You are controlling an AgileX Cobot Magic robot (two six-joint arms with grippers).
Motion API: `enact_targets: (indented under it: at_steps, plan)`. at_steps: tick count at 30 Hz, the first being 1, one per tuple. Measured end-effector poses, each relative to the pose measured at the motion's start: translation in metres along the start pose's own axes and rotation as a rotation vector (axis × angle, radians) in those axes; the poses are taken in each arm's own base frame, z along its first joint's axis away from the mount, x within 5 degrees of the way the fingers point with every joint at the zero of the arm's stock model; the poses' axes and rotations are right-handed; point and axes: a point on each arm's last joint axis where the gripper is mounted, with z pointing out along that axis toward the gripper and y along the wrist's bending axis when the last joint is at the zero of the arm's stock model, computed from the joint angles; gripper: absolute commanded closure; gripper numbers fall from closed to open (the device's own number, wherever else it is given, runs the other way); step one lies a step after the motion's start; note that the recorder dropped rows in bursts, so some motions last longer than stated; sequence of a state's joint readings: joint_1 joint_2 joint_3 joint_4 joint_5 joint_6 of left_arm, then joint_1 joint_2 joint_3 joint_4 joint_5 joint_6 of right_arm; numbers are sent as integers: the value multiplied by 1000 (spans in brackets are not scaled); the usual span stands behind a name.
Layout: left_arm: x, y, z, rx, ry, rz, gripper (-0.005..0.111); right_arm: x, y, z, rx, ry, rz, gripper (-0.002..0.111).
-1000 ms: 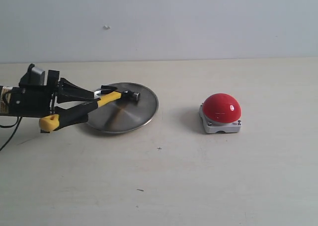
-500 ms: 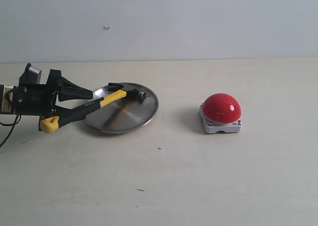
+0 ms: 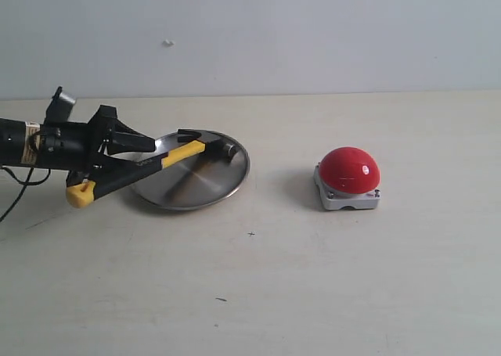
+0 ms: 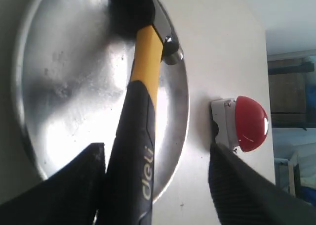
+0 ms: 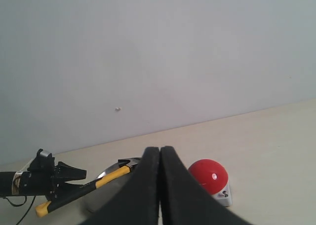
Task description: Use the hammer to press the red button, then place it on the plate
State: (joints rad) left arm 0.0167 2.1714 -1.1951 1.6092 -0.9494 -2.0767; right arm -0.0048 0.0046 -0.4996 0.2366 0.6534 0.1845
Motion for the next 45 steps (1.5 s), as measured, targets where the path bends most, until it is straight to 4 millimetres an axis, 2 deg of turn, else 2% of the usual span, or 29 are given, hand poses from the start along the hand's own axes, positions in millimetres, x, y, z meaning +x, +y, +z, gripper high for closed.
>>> enact_targets:
  at_steps: [8, 17, 18, 19, 20, 21, 22, 23, 25, 27, 29, 31, 33, 36, 38, 40, 45]
  plan:
    - [-9, -8, 2, -23, 2, 102, 45, 0, 0, 0, 0, 0, 0, 108]
    - [-17, -10, -3, -87, -44, 233, 48, 0, 0, 0, 0, 0, 0, 108]
    - [-20, -17, -6, -72, -64, 276, 52, 0, 0, 0, 0, 0, 0, 108]
    - [-21, -23, -9, -51, -73, 299, 68, 0, 0, 0, 0, 0, 0, 108]
    - [-22, -40, -15, 7, -84, 372, 76, 0, 0, 0, 0, 0, 0, 108]
    - [-22, -47, -18, 34, -84, 405, 101, 0, 0, 0, 0, 0, 0, 108]
    - [-21, -67, -27, 108, -89, 484, 106, 0, 0, 0, 0, 0, 0, 108]
    - [-19, -75, -31, 135, -87, 528, 107, 0, 0, 0, 0, 0, 0, 108]
    - [-6, -107, -52, 222, -102, 653, 107, 0, 0, 0, 0, 0, 0, 108]
    - [10, -126, -70, 229, -154, 697, 107, 0, 0, 0, 0, 0, 0, 108]
    - [25, -145, -93, 156, -265, 707, 107, 0, 0, 0, 0, 0, 0, 108]
    - [42, -153, -116, -4, -401, 670, 107, 0, 0, 0, 0, 0, 0, 108]
    - [68, -154, -139, -180, -529, 648, 107, 0, 0, 0, 0, 0, 2, 108]
    - [98, -158, -165, -269, -646, 666, 107, 0, 0, 0, 0, 0, 2, 108]
    - [120, -161, -177, -284, -696, 693, 107, 0, 0, 0, 0, 0, 2, 108]
    - [153, -164, -194, -289, -775, 738, 107, 0, 0, 0, 0, 0, 2, 108]
    - [210, -160, -224, -316, -960, 797, 107, 0, 0, 0, 0, 0, 2, 108]
